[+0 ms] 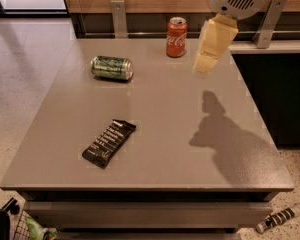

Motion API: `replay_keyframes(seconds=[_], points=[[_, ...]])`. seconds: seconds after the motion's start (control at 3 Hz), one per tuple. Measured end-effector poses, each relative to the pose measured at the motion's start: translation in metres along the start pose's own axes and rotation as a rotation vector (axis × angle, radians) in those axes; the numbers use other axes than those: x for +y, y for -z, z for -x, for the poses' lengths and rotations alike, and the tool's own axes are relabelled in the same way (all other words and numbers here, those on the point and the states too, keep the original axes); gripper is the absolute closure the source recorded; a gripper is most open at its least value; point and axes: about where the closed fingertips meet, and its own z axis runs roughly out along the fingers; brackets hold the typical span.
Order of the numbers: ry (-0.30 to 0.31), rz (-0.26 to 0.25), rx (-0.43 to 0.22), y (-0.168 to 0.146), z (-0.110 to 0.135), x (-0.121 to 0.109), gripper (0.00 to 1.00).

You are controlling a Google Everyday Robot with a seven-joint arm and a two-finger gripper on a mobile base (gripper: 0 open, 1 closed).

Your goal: Place green can upright

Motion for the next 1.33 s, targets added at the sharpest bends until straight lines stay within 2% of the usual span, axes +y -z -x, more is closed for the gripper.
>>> replay_keyframes(seconds=[0.33, 0.67, 1.0, 1.33], points=[[0.054, -0.009, 0.065, -0.029, 0.055, -0.008, 0.00], [0.083, -0.013, 0.111, -0.051, 0.084, -0.012, 0.00], [0.112, 0.026, 0.107, -0.073, 0.112, -0.014, 0.00], [0.129, 0.051, 0.051, -0.080, 0.140, -0.020, 0.00]])
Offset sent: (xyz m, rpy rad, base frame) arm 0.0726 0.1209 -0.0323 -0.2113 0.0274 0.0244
